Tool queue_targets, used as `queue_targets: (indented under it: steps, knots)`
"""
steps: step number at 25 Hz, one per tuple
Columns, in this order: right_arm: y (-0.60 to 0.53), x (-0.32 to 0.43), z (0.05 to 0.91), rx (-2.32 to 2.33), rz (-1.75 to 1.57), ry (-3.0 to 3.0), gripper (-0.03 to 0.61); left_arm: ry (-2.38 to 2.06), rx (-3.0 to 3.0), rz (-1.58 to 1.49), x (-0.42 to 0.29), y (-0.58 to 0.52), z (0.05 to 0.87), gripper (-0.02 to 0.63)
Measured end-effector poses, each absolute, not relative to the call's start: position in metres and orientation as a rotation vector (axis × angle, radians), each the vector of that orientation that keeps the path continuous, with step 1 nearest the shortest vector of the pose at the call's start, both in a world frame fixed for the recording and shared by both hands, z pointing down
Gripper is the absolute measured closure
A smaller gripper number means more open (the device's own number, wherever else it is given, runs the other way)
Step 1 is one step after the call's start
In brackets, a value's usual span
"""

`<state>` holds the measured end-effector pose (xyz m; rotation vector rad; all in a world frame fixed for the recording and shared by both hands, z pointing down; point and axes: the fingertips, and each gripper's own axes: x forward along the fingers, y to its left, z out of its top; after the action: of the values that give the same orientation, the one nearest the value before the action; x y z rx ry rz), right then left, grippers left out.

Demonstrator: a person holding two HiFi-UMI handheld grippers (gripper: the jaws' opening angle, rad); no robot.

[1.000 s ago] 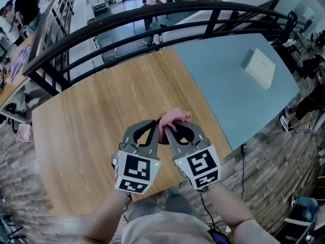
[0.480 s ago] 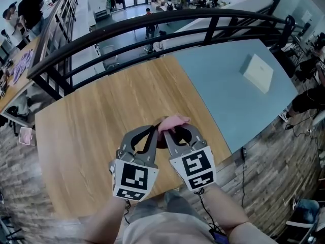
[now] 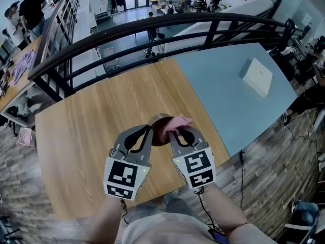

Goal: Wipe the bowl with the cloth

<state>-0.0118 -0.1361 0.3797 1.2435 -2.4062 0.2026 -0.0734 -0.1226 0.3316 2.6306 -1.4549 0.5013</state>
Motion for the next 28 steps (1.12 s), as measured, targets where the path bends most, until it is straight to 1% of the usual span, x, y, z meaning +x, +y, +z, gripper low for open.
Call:
queue_targets:
  steps: [12, 22, 28]
  knots:
    - [-0.127, -0.023, 0.407, 1.141, 0.231, -2.381, 0.546, -1.491, 2.582, 0.419, -0.077, -0.135, 0.333, 0.598]
    - [-0.115, -0.05, 0.414, 0.969, 0.18, -2.392, 0.549, -1.446, 2.602, 0.49, -0.059, -0.131, 0.345, 0.6]
    - [-0.107, -0.053, 0.422, 0.839, 0.163, -2.351, 0.551, -1.441, 2.597, 0.578, -0.063, -0.127, 0.357, 0.604]
